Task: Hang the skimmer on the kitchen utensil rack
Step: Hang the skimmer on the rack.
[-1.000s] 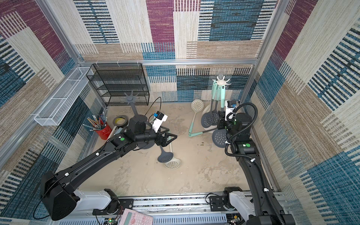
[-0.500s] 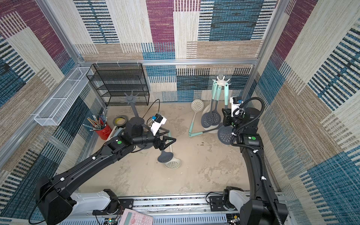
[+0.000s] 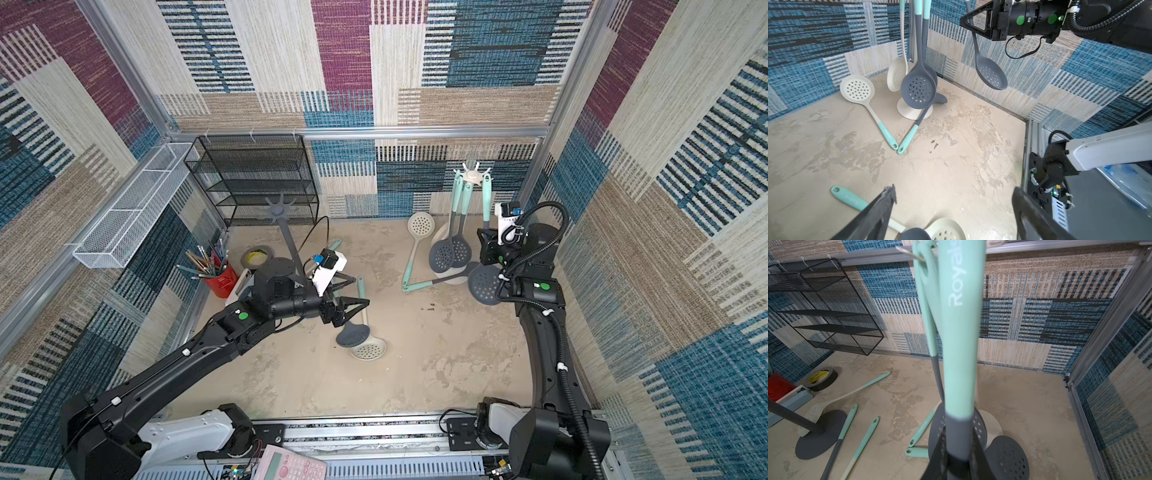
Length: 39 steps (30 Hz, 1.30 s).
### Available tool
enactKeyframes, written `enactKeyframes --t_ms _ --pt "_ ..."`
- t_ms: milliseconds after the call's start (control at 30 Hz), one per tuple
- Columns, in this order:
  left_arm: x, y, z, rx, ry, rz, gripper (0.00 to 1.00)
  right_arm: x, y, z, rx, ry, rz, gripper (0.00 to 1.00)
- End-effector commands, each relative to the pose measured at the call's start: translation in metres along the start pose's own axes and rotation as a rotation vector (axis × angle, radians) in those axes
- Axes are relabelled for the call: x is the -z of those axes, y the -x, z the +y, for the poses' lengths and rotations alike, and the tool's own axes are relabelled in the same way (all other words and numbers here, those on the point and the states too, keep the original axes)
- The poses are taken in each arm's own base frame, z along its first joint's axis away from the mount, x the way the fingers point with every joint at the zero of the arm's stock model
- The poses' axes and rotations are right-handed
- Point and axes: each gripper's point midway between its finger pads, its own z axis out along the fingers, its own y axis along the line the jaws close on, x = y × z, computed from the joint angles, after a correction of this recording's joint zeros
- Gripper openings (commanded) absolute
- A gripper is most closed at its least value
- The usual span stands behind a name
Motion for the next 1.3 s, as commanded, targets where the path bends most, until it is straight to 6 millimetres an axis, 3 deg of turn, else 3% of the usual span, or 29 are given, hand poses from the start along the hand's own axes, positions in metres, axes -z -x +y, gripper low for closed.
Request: enactKeyframes --t_ms 0,833,1267 --pt "0.003 0.013 0.004 -0.054 0.033 -0.061 0.90 -0.001 0.001 0.004 0.008 0.031 0.001 0.14" --pt "0.002 0.011 0.003 -0.048 0.024 -0.053 0.90 -0.017 -0.030 0.001 -0.036 0.063 0.082 0.16" --pt "0.003 0.012 0.002 -0.045 0.023 -0.056 0.90 -0.036 -0.029 -0.007 -0.062 0.079 0.118 0.17"
